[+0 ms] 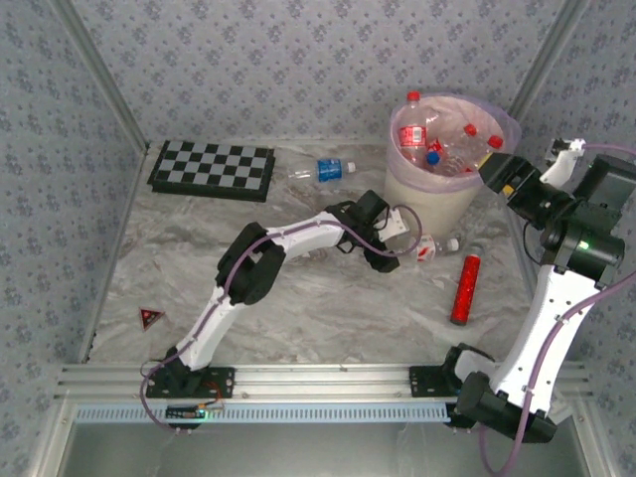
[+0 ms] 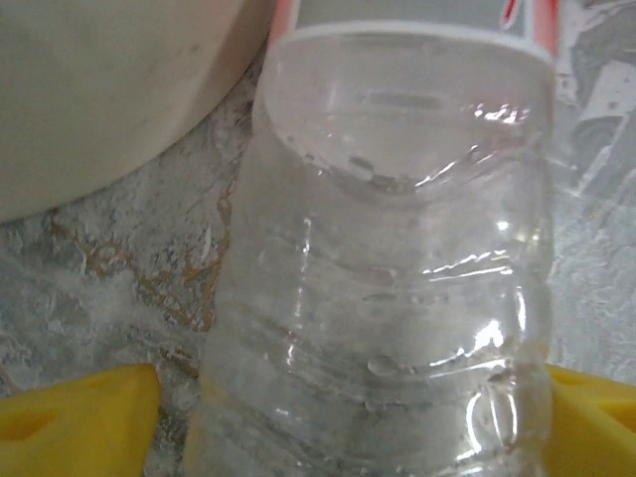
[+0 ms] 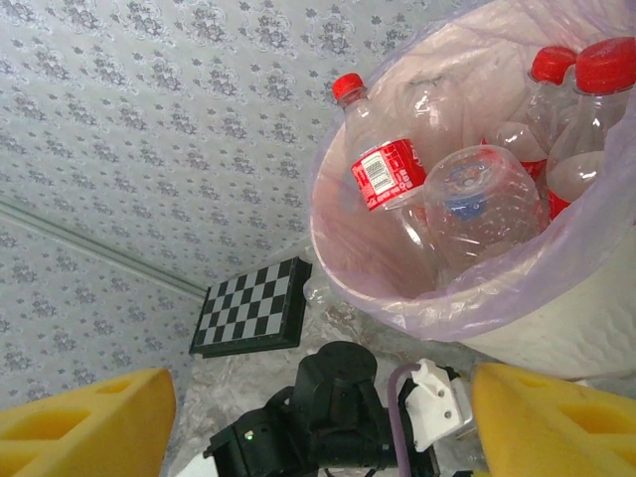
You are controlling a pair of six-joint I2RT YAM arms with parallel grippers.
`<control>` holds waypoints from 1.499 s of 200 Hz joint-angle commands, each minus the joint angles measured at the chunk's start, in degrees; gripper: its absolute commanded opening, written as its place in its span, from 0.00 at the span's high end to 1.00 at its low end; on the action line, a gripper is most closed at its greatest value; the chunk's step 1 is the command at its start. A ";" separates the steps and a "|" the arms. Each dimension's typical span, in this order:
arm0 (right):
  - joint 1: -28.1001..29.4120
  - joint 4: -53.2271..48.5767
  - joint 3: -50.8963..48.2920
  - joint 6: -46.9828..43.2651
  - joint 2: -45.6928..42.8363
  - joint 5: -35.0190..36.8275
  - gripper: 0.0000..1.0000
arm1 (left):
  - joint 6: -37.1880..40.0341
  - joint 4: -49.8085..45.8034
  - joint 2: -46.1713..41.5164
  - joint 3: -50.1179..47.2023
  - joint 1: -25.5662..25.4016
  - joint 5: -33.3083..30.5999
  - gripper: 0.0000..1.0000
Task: Put the plastic bottles in the bin
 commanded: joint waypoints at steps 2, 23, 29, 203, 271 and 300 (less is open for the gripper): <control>-0.49 0.59 -1.04 0.71 -0.76 -2.13 0.20 | -0.22 -1.38 0.50 1.41 -0.20 0.15 0.20; -0.92 0.79 -1.66 0.71 -0.94 -2.09 0.20 | -0.78 -1.79 -0.43 0.49 -0.21 0.59 0.31; -1.01 0.80 -1.86 0.71 -1.03 -1.98 0.20 | -1.13 -1.86 -0.81 0.04 -0.22 0.68 0.33; 23.25 8.09 0.69 1.56 4.30 10.62 0.23 | -20.11 26.13 -56.63 -60.33 10.31 7.31 0.56; 47.68 20.64 -2.77 7.74 13.77 31.66 0.25 | -32.22 51.33 -74.26 -77.32 14.61 -5.92 0.52; 50.80 25.16 -2.69 9.12 19.13 26.75 0.20 | -33.14 53.08 -72.89 -76.62 14.58 -4.97 0.52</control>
